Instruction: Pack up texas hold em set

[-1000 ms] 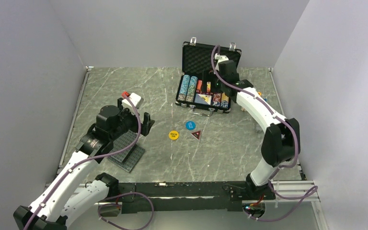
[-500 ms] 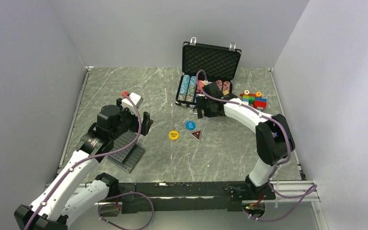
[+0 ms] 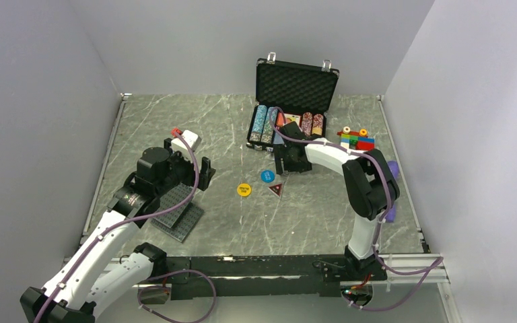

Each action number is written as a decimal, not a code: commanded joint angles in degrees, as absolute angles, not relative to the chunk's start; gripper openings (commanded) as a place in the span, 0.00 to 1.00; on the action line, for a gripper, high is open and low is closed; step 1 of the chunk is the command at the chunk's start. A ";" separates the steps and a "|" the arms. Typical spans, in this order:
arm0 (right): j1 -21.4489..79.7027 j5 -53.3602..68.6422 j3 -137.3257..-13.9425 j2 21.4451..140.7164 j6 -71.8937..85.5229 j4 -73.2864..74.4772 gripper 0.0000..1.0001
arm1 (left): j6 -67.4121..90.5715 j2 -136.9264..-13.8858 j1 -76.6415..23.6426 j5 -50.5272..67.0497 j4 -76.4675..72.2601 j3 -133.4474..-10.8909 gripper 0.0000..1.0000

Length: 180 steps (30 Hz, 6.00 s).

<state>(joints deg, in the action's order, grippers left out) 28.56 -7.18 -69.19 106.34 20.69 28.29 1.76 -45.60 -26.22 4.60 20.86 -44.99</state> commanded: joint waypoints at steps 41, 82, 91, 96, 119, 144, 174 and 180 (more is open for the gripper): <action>27.74 -7.56 -73.44 110.96 20.57 29.76 0.59 | 2.48 -43.54 -25.97 3.54 19.69 -46.41 1.00; 18.90 -5.07 -113.54 122.63 11.17 36.98 0.34 | 2.43 -42.98 -25.99 3.00 19.43 -46.14 0.99; 18.52 -10.66 -113.16 128.61 10.89 28.16 0.33 | 2.51 -43.66 -25.96 3.67 19.25 -46.23 1.00; 18.05 -11.49 -114.72 131.83 10.94 27.25 0.33 | 2.49 -43.77 -26.02 3.70 19.25 -46.23 0.99; 16.70 -10.86 -120.49 138.49 11.20 29.94 0.39 | 2.57 -44.00 -25.99 4.13 19.28 -46.32 0.99; 17.53 -8.12 -116.43 129.48 7.78 26.99 0.72 | 2.56 -43.51 -26.02 3.69 19.09 -46.16 0.99; 40.18 -6.73 -71.27 100.28 16.56 24.63 0.73 | 2.90 -44.06 -24.08 2.38 19.31 -46.05 0.99; 40.24 -5.92 -72.30 104.39 16.08 24.59 0.73 | 2.91 -44.05 -24.08 2.52 19.25 -45.92 0.99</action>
